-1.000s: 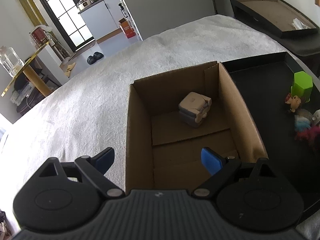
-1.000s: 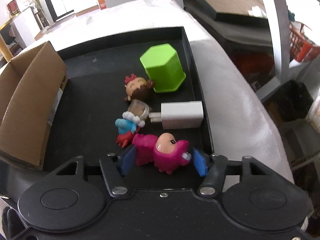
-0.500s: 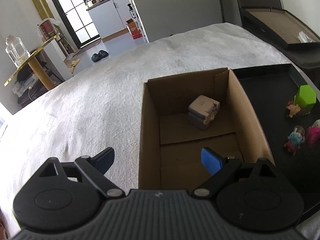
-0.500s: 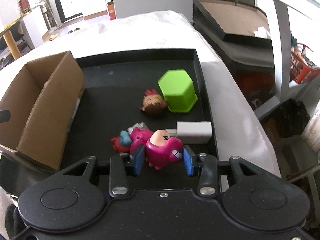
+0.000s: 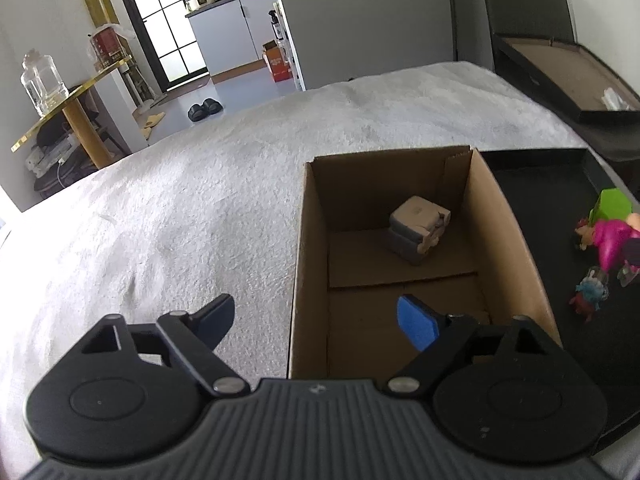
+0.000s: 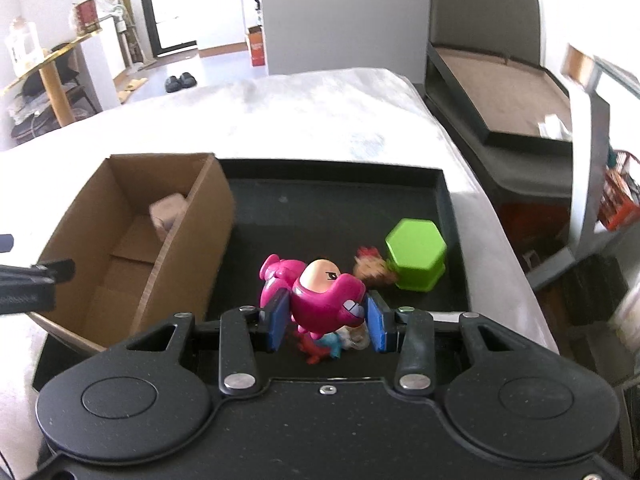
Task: Organize rigid objects
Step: 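Carry the pink figure with the right gripper into the box and release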
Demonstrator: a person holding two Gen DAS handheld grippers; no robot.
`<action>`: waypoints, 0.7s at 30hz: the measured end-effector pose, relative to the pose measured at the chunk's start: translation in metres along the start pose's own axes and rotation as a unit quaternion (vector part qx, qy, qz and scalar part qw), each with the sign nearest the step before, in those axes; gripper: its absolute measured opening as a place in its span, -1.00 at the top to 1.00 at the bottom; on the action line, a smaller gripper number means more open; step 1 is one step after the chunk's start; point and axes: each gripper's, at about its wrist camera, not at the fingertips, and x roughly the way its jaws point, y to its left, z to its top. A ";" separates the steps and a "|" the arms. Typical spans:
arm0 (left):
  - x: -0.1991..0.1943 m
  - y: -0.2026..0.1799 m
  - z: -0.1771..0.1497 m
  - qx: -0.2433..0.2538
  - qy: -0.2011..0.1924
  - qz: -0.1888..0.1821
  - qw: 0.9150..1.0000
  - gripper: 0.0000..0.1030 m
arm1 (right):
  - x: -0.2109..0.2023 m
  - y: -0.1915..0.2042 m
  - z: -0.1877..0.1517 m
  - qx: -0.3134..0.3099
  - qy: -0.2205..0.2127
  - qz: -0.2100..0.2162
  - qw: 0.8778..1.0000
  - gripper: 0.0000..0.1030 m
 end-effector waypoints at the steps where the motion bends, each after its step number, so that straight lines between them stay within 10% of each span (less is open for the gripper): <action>1: 0.001 0.001 0.000 -0.001 0.001 -0.002 1.000 -0.30 | -0.001 0.003 0.002 -0.002 -0.002 0.003 1.000 0.23; 12: 0.011 0.012 -0.005 -0.012 0.008 -0.013 1.000 0.82 | -0.004 0.048 0.021 -0.042 -0.026 0.041 0.998 0.23; 21: 0.018 0.017 -0.007 -0.007 0.006 -0.022 1.000 0.87 | 0.008 0.080 0.032 -0.066 -0.025 0.060 0.996 0.22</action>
